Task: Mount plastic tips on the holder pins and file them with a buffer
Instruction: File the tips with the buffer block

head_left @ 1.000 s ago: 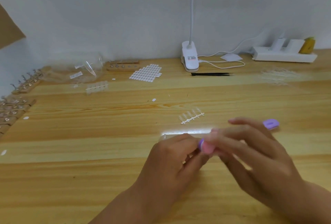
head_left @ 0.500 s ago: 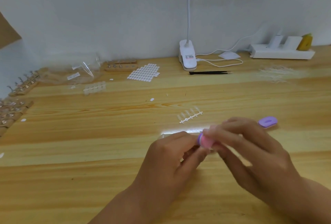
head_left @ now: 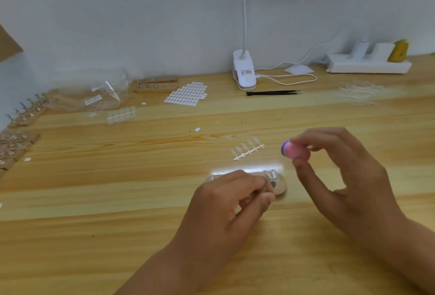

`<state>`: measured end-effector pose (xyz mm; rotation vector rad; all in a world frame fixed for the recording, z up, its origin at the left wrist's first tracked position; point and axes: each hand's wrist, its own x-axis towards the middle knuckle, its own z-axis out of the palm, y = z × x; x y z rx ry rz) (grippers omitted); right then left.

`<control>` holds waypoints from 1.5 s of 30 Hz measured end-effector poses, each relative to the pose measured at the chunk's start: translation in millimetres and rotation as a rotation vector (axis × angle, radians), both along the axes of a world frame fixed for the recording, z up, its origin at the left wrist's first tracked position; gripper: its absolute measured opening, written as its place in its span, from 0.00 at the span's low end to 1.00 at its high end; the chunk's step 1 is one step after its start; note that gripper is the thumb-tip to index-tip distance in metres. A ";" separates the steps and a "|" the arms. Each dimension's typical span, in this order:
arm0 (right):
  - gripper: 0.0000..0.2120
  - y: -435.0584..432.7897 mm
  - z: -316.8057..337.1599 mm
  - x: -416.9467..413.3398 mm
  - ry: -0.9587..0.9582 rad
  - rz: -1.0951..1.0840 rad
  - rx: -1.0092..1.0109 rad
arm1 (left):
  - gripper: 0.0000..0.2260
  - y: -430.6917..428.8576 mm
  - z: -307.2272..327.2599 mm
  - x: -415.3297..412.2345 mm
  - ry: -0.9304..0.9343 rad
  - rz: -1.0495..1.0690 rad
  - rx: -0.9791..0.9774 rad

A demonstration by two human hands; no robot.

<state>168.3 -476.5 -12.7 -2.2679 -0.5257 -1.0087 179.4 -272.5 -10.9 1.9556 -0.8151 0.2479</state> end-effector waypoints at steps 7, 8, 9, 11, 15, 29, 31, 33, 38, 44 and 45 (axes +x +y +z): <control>0.10 10.7 9.2 -10.7 0.431 0.288 0.283 | 0.04 -0.6 0.3 1.4 0.012 0.025 -0.040; 0.09 12.8 9.7 -11.2 0.435 0.296 0.236 | 0.03 -0.7 0.5 2.0 0.003 0.032 -0.032; 0.08 14.2 9.3 -10.9 0.420 0.287 0.182 | 0.02 -0.8 0.9 2.6 -0.019 0.044 -0.014; 0.09 16.0 8.8 -8.2 0.361 0.251 0.111 | 0.04 -1.2 1.3 3.9 -0.092 0.079 0.046; 0.08 11.6 8.2 -1.4 0.379 0.269 0.161 | 0.11 0.0 1.6 6.7 -0.095 0.153 0.133; 0.08 5.8 -7.8 19.7 0.556 0.213 0.089 | 0.11 9.7 -8.2 19.9 0.041 0.345 0.445; 0.07 6.1 -8.8 18.9 0.546 0.198 0.048 | 0.11 9.9 -8.6 20.0 0.036 0.344 0.445; 0.08 6.1 -9.6 17.4 0.537 0.189 0.023 | 0.11 9.7 -8.6 19.9 0.028 0.342 0.450; 0.09 8.4 -8.4 17.9 0.537 0.195 0.053 | 0.11 8.9 -7.9 20.4 0.031 0.339 0.449; 0.12 -1.3 0.6 12.1 0.575 0.163 0.032 | 0.10 9.3 -7.4 20.3 0.041 0.327 0.445; 0.13 -4.2 2.3 11.7 0.574 0.170 0.038 | 0.10 9.4 -7.3 20.4 0.041 0.327 0.444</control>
